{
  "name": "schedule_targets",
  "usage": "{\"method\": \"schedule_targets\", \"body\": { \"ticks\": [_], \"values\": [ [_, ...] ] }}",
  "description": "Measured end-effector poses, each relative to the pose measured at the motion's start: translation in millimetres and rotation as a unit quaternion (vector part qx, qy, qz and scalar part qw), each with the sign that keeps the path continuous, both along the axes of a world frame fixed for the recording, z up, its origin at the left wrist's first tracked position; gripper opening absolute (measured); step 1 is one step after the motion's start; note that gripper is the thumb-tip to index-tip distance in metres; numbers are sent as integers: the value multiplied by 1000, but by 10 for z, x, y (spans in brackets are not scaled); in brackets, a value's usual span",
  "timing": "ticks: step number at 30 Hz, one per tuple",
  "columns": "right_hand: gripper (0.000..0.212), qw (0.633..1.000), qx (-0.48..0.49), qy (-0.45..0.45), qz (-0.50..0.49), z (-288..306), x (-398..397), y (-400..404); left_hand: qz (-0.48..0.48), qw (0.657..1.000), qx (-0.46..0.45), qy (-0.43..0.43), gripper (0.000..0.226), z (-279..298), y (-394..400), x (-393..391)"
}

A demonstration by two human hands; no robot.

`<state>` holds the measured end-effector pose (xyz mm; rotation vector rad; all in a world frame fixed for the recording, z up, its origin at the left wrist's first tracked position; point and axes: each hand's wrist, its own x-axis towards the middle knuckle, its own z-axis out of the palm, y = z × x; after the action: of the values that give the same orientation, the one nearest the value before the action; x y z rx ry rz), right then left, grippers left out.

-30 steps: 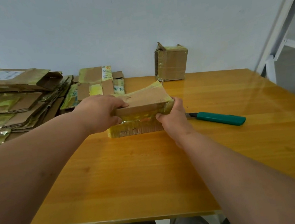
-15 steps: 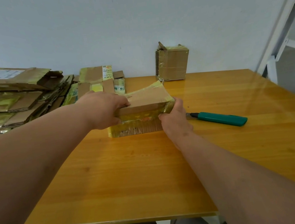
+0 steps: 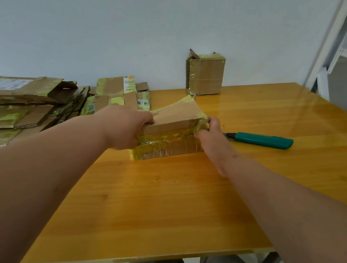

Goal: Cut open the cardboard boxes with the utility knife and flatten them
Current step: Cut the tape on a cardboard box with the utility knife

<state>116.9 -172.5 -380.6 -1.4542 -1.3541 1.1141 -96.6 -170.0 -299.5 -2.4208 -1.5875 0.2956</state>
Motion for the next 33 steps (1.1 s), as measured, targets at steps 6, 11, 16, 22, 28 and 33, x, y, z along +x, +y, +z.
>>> {"method": "schedule_targets", "body": {
  "ticks": [6,11,16,22,28,33],
  "values": [
    [45,1000,-9,-14,0,-3,8,-8,4,1000,25,15,73,-115,-36,-46],
    [50,1000,-8,-14,6,19,27,-44,-2,999,46,-25,67,-167,-38,-65],
    [75,999,5,-34,8,18,29,-99,-47,997,63,-26,60,-175,-40,-79],
    [56,998,6,-63,-11,12,14,-74,-77,994,66,34,64,-106,-41,-7],
    [50,996,-11,-79,-28,38,-21,-29,-55,997,58,21,62,-88,-35,12],
    [47,994,-19,-87,-55,51,-75,4,-45,994,92,46,54,-59,-79,74]
  ]
}}
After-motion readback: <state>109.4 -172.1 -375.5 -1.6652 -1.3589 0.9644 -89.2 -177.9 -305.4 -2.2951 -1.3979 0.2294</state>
